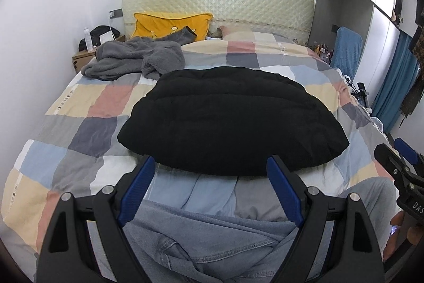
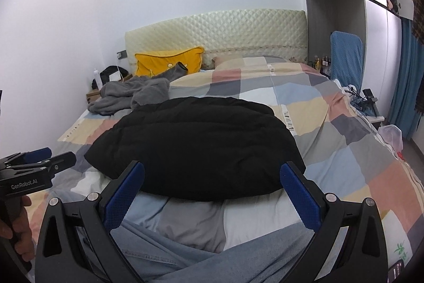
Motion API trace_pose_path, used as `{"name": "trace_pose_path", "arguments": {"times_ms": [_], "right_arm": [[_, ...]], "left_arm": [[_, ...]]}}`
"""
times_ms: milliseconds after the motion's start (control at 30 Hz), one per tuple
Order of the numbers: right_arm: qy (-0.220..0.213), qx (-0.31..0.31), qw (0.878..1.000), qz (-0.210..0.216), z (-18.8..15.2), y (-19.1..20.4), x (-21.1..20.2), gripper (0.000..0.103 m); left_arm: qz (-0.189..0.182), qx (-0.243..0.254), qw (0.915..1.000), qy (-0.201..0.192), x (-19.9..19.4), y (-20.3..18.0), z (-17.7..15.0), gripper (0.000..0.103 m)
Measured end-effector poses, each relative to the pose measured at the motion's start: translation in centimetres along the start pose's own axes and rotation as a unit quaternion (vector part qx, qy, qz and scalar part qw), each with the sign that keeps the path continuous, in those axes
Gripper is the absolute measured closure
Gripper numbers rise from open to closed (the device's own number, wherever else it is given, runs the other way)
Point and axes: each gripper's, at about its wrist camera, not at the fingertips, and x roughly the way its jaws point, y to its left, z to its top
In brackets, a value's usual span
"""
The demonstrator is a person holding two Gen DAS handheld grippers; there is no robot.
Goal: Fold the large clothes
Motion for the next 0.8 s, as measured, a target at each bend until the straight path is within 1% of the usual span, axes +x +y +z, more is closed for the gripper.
{"name": "trace_pose_path", "arguments": {"times_ms": [233, 800], "right_arm": [[0.004, 0.000, 1.000, -0.002, -0.13, -0.08, 0.19, 0.000], [0.006, -0.005, 1.000, -0.003, -0.12, 0.11, 0.44, 0.000]], "left_arm": [[0.008, 0.000, 1.0000, -0.001, -0.01, 0.01, -0.12, 0.017], [0.001, -0.003, 1.0000, 0.001, 0.13, 0.20, -0.12, 0.017]]}}
